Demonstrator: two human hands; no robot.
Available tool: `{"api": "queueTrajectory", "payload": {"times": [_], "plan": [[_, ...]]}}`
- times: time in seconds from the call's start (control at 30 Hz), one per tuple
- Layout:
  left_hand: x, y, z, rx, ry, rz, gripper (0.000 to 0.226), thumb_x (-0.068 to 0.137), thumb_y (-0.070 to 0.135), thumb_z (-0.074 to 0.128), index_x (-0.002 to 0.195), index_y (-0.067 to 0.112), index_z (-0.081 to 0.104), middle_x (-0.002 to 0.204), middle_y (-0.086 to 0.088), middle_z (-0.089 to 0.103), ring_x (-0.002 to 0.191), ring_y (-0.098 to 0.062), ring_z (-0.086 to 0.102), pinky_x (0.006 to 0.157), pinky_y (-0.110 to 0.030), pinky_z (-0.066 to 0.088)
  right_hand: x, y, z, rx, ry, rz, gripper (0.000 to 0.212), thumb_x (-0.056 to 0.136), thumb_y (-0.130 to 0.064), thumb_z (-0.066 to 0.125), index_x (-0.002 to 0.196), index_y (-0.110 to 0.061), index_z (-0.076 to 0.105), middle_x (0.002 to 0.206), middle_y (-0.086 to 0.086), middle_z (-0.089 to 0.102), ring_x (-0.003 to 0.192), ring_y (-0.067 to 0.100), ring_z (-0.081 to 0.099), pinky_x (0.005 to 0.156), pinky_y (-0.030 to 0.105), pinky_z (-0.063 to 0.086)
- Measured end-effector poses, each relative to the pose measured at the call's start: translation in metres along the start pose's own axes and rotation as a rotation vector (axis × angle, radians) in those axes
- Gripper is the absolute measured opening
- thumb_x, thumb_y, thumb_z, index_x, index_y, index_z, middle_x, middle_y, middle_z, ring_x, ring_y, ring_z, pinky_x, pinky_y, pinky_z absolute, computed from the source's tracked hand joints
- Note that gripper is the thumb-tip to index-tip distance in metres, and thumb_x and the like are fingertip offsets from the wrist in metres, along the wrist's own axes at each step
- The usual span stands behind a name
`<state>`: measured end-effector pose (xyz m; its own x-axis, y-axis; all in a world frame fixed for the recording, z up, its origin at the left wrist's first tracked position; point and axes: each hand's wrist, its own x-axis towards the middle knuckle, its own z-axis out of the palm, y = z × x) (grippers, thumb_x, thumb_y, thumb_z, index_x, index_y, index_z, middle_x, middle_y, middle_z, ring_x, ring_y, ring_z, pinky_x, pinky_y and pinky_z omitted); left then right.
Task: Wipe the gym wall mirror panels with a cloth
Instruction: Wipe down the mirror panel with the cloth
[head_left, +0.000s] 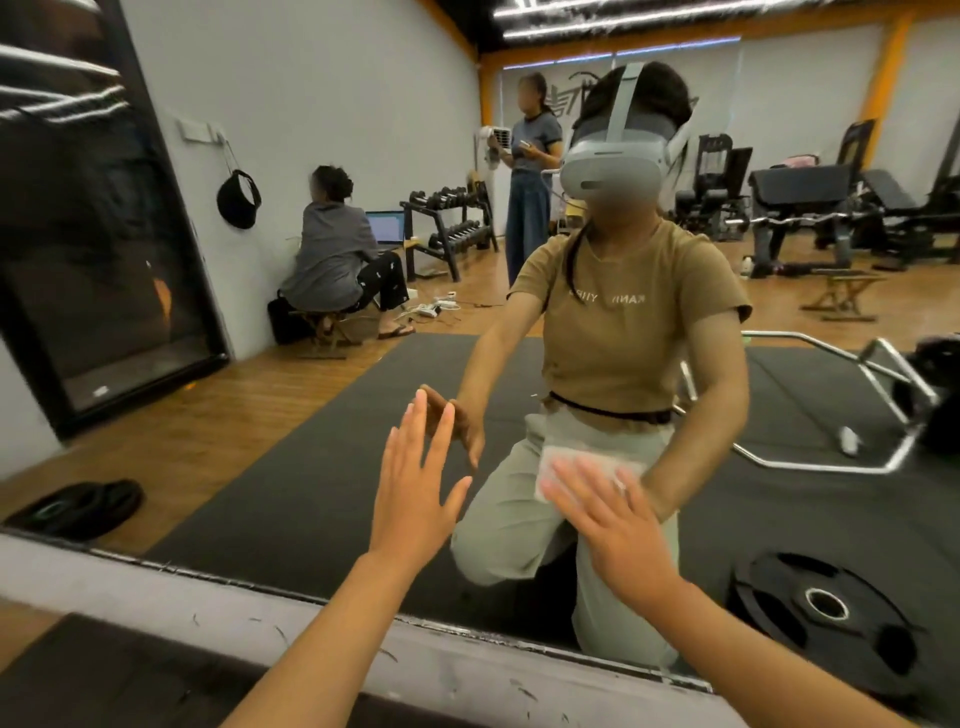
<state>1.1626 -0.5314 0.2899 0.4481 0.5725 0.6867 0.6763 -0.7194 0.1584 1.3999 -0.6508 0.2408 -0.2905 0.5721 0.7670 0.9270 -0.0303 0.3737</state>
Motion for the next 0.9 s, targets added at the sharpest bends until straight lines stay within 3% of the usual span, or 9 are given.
{"api": "queueTrajectory", "payload": {"times": [0.1,0.2,0.3,0.37,0.5,0.6,0.7,0.8,0.9], "plan": [[0.000,-0.014,-0.005,0.098,-0.039,0.071,0.100,0.089,0.034,0.071,0.158,0.026,0.000,0.166,-0.006,-0.012,0.153,-0.023,-0.003,0.121,-0.042,0.008,-0.065,-0.023,0.028,-0.111,-0.289,-0.311,0.086,0.078,-0.006,0.037,0.158,-0.018,0.012,0.163,-0.002,0.016,0.153,0.019,0.006,0.123,0.041,0.004],[0.001,-0.024,-0.014,0.171,-0.045,0.151,0.102,0.086,0.032,0.075,0.159,0.024,0.004,0.166,-0.012,-0.006,0.151,-0.025,0.005,0.119,-0.041,0.013,-0.060,-0.026,0.029,-0.089,-0.387,-0.316,0.086,0.075,-0.007,0.035,0.158,-0.016,0.011,0.162,-0.002,0.016,0.152,0.017,0.005,0.124,0.039,0.000],[0.003,-0.034,-0.022,0.249,-0.024,0.243,0.096,0.081,0.031,0.079,0.157,0.017,0.023,0.164,-0.018,0.009,0.146,-0.029,0.020,0.115,-0.042,0.025,-0.007,-0.022,0.007,0.043,-0.228,-0.217,0.080,0.074,-0.005,0.036,0.153,-0.018,0.030,0.160,-0.003,0.027,0.152,0.014,0.007,0.123,0.037,0.004],[0.004,-0.037,-0.026,0.299,-0.009,0.272,0.092,0.079,0.031,0.080,0.155,0.015,0.030,0.163,-0.019,0.015,0.145,-0.028,0.021,0.114,-0.042,0.026,0.046,-0.016,-0.015,0.155,-0.052,-0.046,0.073,0.078,-0.004,0.038,0.149,-0.020,0.038,0.157,0.000,0.036,0.151,0.012,0.014,0.121,0.041,0.012],[0.004,-0.040,-0.026,0.303,-0.032,0.274,0.088,0.084,0.030,0.075,0.156,0.017,0.026,0.165,-0.016,0.009,0.149,-0.025,0.014,0.118,-0.040,0.023,0.143,-0.006,-0.053,0.195,0.202,0.267,0.066,0.084,0.001,0.042,0.149,-0.014,0.043,0.159,0.005,0.032,0.150,0.021,0.021,0.118,0.051,0.017],[0.004,-0.040,-0.027,0.287,-0.022,0.269,0.088,0.084,0.029,0.074,0.156,0.019,0.026,0.165,-0.014,0.008,0.150,-0.024,0.012,0.119,-0.041,0.027,0.156,-0.016,-0.045,0.166,0.286,0.352,0.068,0.085,0.005,0.048,0.150,-0.013,0.041,0.160,0.007,0.027,0.152,0.023,0.014,0.118,0.052,0.013],[0.004,-0.040,-0.027,0.282,0.001,0.273,0.089,0.080,0.028,0.077,0.155,0.018,0.030,0.164,-0.013,0.012,0.149,-0.023,0.015,0.118,-0.042,0.031,0.118,-0.040,-0.005,0.064,0.256,0.198,0.068,0.085,0.001,0.043,0.150,-0.016,0.038,0.162,0.004,0.024,0.152,0.018,0.011,0.119,0.045,0.010],[0.004,-0.042,-0.026,0.277,0.003,0.273,0.090,0.079,0.028,0.077,0.155,0.017,0.030,0.164,-0.012,0.011,0.149,-0.022,0.016,0.118,-0.039,0.030,0.047,-0.064,0.040,-0.045,0.041,-0.090,0.073,0.078,-0.002,0.036,0.149,-0.017,0.037,0.163,0.000,0.017,0.152,0.018,0.010,0.119,0.042,0.012],[0.004,-0.043,-0.026,0.277,-0.012,0.279,0.092,0.080,0.030,0.076,0.156,0.017,0.027,0.164,-0.012,0.008,0.150,-0.021,0.015,0.117,-0.039,0.033,-0.024,-0.082,0.066,-0.124,-0.163,-0.286,0.076,0.083,-0.007,0.034,0.157,-0.014,0.020,0.162,0.000,0.018,0.153,0.020,0.007,0.121,0.041,0.010]]}}
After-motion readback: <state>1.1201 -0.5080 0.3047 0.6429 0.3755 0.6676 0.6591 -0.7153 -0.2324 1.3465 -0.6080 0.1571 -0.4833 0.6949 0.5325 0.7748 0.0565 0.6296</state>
